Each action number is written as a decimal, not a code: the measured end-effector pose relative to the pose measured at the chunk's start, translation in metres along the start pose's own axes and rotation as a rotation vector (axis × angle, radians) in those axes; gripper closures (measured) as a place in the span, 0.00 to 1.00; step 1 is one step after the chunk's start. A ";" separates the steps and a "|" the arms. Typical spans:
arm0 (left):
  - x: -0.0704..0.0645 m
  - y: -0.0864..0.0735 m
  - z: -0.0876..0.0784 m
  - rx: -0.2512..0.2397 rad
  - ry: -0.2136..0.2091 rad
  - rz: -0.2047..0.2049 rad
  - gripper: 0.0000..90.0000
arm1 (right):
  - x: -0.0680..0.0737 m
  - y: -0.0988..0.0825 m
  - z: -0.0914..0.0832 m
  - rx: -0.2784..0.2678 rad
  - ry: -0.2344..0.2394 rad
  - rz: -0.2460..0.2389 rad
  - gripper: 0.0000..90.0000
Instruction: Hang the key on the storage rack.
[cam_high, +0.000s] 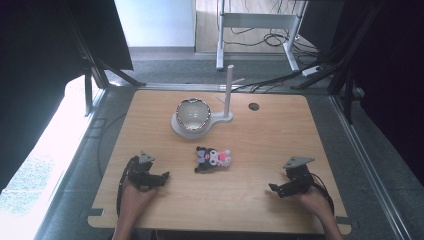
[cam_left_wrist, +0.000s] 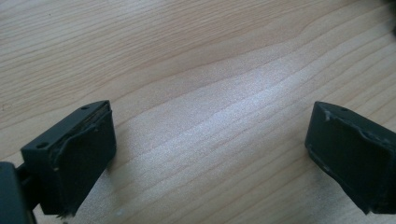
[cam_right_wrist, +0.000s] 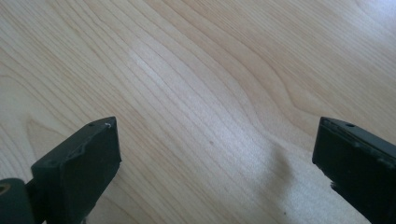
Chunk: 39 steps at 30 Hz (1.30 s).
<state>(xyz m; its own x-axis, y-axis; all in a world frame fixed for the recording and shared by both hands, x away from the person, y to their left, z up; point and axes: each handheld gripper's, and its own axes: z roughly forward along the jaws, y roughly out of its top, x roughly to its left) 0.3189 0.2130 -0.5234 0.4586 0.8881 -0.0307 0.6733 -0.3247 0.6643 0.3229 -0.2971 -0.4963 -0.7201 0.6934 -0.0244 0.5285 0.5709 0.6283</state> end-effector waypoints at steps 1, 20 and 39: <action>0.000 0.000 0.000 0.000 0.000 0.000 0.02 | 0.000 0.004 0.000 0.013 0.007 -0.010 0.01; 0.000 0.000 0.000 0.000 0.000 0.000 0.02 | -0.003 0.040 0.014 0.082 0.061 -0.085 0.03; 0.000 0.000 0.000 0.000 0.000 -0.001 0.02 | 0.000 0.080 0.030 0.153 0.101 -0.169 0.03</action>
<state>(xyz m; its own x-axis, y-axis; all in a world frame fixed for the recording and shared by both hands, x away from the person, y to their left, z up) 0.3189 0.2130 -0.5234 0.4583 0.8883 -0.0312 0.6736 -0.3241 0.6643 0.3787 -0.2377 -0.4692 -0.8412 0.5396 -0.0361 0.4533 0.7399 0.4970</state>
